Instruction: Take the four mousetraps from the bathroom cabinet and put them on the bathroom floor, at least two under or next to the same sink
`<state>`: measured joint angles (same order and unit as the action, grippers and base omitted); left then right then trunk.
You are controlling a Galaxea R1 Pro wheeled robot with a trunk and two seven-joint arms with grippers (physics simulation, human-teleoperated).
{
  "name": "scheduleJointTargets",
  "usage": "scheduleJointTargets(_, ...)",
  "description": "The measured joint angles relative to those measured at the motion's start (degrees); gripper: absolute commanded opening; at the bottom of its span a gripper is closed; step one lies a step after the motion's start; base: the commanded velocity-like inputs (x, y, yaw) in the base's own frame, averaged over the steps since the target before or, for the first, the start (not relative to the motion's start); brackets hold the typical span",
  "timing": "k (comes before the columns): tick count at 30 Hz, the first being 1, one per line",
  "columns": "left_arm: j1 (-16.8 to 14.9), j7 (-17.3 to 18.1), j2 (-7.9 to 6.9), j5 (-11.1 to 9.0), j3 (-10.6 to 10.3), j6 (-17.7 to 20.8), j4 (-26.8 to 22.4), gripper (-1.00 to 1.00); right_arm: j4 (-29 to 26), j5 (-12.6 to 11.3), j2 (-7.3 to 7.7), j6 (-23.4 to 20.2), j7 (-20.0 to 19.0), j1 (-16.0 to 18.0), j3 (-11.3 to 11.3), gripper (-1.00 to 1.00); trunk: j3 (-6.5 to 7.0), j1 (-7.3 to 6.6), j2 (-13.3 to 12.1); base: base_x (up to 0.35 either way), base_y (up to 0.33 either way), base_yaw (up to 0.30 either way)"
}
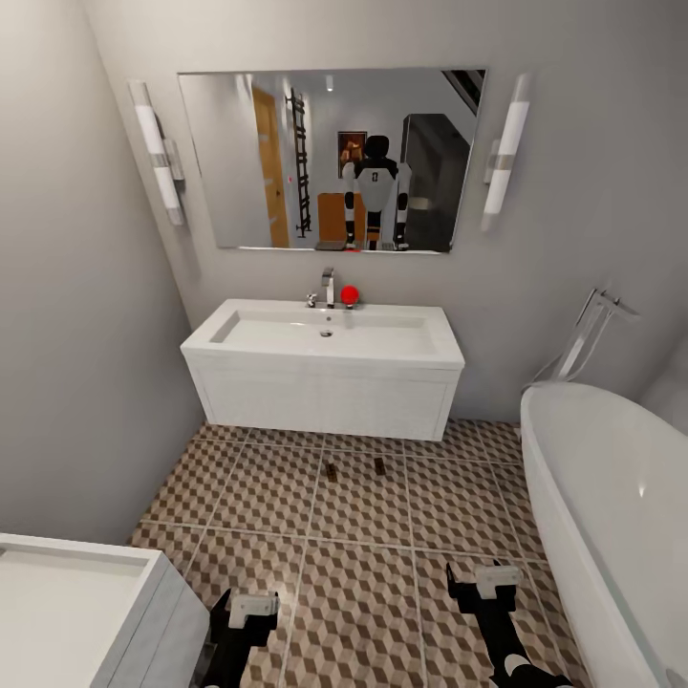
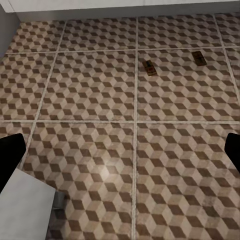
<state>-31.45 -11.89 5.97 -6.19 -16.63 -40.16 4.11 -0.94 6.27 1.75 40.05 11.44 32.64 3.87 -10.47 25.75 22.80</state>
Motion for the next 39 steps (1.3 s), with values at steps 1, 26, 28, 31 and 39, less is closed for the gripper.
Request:
scheduleJointTargets(1, 0.0, 0.0, -0.01, 0.0, 0.0, 0.0, 0.0, 1.0, 0.0, 0.0, 0.0, 0.0, 0.0, 0.0, 0.0, 1.0, 0.0, 0.0, 0.0, 0.0, 0.0, 0.0)
scheduleJointTargets(26, 0.0, 0.0, -0.04, 0.0, 0.0, 0.0, 0.0, 1.0, 0.0, 0.0, 0.0, 0.0, 0.0, 0.0, 0.0, 1.0, 0.0, 0.0, 0.0, 0.0, 0.0, 0.0)
scheduleJointTargets(28, 0.0, 0.0, -0.04, 0.0, 0.0, 0.0, 0.0, 1.0, 0.0, 0.0, 0.0, 0.0, 0.0, 0.0, 0.0, 1.0, 0.0, 0.0, 0.0, 0.0, 0.0, 0.0)
scheduleJointTargets(31, 0.0, 0.0, -0.03, 0.0, 0.0, 0.0, 0.0, 1.0, 0.0, 0.0, 0.0, 0.0, 0.0, 0.0, 0.0, 1.0, 0.0, 0.0, 0.0, 0.0, 0.0, 0.0)
scheduleJointTargets(39, 0.0, 0.1, -0.04, 0.0, 0.0, -0.1, 0.0, 1.0, 0.0, 0.0, 0.02, 0.0, 0.0, 0.0, 0.0, 1.0, 0.0, 0.0, 0.0, 0.0, 0.0, 0.0)
